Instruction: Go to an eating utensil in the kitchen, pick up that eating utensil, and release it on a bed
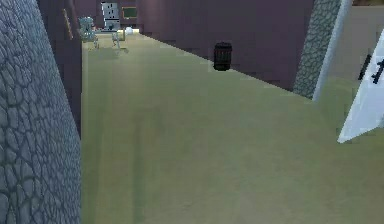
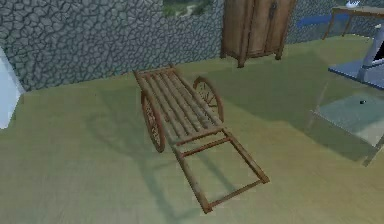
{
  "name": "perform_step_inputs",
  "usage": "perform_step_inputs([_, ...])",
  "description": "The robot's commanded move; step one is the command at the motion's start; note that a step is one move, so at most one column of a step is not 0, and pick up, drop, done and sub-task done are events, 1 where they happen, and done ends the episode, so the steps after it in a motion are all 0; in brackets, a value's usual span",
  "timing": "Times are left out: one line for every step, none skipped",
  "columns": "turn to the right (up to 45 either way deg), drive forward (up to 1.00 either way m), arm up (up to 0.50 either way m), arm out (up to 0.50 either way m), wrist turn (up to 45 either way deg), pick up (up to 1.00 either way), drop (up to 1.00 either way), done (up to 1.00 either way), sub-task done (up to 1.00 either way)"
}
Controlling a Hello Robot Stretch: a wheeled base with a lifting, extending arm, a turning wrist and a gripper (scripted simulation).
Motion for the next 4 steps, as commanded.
perform_step_inputs([-12.0, 0.00, 0.00, 0.00, 0.0, 0.00, 0.00, 0.00, 0.00])
perform_step_inputs([0.0, 1.00, 0.00, 0.00, 0.0, 0.00, 0.00, 0.00, 0.00])
perform_step_inputs([0.0, 1.00, 0.00, 0.00, 0.0, 0.00, 0.00, 0.00, 0.00])
perform_step_inputs([0.0, 1.00, 0.00, 0.00, 0.0, 0.00, 0.00, 0.00, 0.00])
